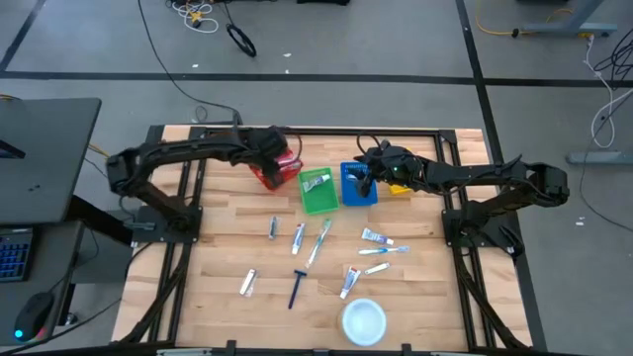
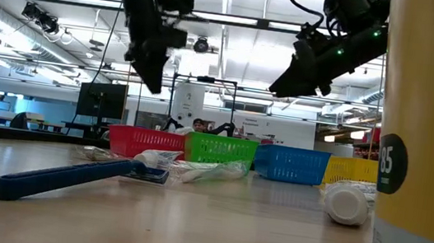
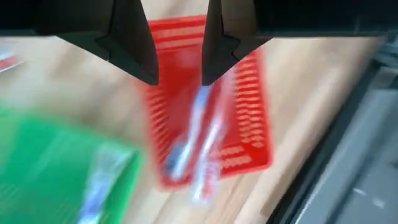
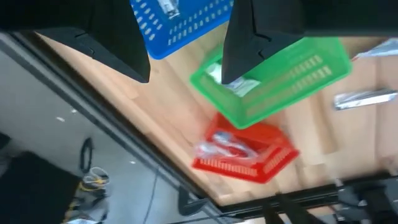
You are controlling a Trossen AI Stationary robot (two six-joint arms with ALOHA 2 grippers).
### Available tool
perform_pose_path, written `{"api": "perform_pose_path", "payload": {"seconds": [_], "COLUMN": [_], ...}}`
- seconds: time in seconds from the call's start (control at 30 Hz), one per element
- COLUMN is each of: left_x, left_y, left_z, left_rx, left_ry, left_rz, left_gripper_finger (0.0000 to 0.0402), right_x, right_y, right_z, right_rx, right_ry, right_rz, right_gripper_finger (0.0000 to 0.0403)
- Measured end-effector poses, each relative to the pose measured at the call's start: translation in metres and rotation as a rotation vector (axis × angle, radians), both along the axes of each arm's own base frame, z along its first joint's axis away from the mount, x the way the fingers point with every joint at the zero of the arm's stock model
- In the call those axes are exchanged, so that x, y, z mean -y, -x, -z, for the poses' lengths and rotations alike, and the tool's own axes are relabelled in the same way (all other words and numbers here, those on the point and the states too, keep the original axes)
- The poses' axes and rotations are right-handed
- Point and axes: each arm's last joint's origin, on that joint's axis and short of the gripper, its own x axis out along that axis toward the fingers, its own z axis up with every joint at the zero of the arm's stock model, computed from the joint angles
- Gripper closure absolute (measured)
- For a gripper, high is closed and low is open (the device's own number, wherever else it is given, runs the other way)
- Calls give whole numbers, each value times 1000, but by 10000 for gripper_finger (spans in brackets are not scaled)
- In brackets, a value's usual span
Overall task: Pick & Place Travel size toiletries
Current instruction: Put the white toothpaste into the green bin
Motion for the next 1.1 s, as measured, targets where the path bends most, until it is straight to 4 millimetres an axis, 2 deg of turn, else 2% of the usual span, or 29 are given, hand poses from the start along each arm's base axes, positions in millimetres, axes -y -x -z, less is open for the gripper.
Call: {"api": "perform_pose_path", "payload": {"seconds": [0.13,0.27,0.4,0.53,0.73,0.83,0.97,1.1], "left_x": [26,54,81,102,118,125,136,139], "left_y": [-1,-9,-25,-40,-58,-66,-76,-78], "left_z": [-6,-4,6,19,40,50,64,78], "left_rx": [183,214,233,258,249,241,231,170], "left_ry": [138,179,196,245,368,363,413,441], "left_rz": [-140,-169,-167,-171,-147,-82,36,6], "left_gripper_finger": [269,269,269,269,267,262,246,223], "right_x": [-2,-6,-11,-12,-12,-12,-12,-12], "right_y": [0,3,7,9,9,9,9,9], "right_z": [2,8,15,18,18,18,18,19], "right_rx": [-18,-55,-123,-157,-157,-157,-163,-170], "right_ry": [-38,-138,-240,-260,-260,-260,-249,-245], "right_rz": [-59,-141,-225,-231,-231,-231,-239,-244], "right_gripper_finger": [192,192,192,192,192,192,192,192]}}
